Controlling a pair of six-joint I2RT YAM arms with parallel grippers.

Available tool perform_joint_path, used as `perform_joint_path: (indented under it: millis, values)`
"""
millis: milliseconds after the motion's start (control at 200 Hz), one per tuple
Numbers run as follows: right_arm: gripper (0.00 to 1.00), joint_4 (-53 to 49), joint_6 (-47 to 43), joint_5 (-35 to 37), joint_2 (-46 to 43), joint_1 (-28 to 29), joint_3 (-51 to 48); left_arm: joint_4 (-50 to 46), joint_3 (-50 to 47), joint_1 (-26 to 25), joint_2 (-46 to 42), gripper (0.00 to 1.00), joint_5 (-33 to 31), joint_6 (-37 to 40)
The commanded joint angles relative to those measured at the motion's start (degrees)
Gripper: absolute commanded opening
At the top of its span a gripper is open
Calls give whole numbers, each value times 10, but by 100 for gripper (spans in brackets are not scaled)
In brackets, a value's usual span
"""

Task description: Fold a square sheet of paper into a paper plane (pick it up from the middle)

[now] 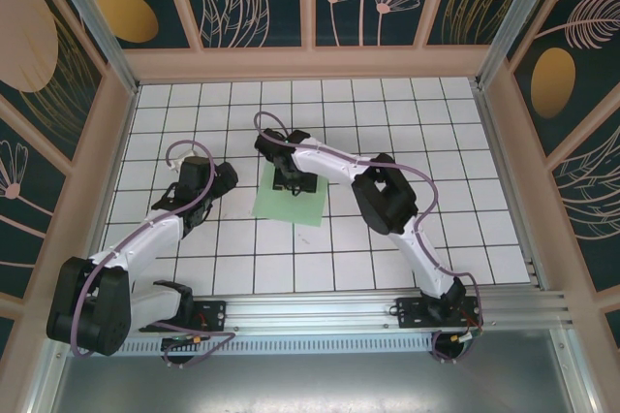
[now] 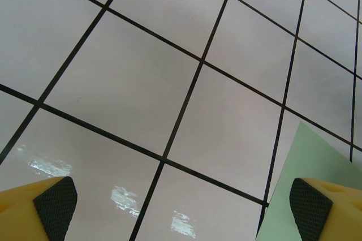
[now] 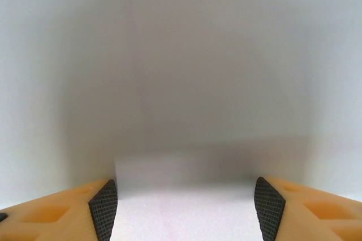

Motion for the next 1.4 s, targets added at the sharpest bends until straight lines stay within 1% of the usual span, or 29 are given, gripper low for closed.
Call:
perform_joint_path:
  millis: [0,45,175,240,295,340,445,585,656,776,966,1176,1201,1231,1261,1396]
  values:
    - [73,-46,-4,10,7,-3,39,13,-4,4,-4,99,7,9]
    - [74,-42,-3,17,-1,0,38,13,-4,4,-4,99,9,11]
    - [78,-10,-2,-9,-4,0,37,20,-8,4,0,98,11,10]
    - [83,-19,2,-3,9,-2,39,19,-6,4,3,99,12,11]
    - [84,-33,11,10,17,-3,35,19,-5,4,2,98,13,11]
    - [85,-26,10,3,18,-2,22,19,-5,4,1,98,12,11]
    - [85,10,11,-25,18,1,-5,22,-7,4,3,99,10,12]
    - [86,3,12,-25,38,5,-12,23,-5,4,9,99,14,12]
    - [83,1,15,-18,41,6,-29,22,-3,4,10,98,15,14]
    - [74,18,15,-23,34,5,-58,21,-1,4,10,99,14,15]
    - [63,-7,7,10,26,3,-25,21,-1,4,12,99,21,11]
    - [57,-12,1,35,6,2,-9,22,0,4,8,99,23,10]
    - [54,-10,-1,36,4,1,-10,24,0,4,9,99,25,10]
    - [48,-8,-4,35,1,0,-10,25,1,4,9,98,28,10]
    - [44,-7,-6,33,-2,-1,-11,25,2,4,11,98,30,10]
    - [43,-14,-7,41,-20,-2,-11,22,5,4,11,99,37,10]
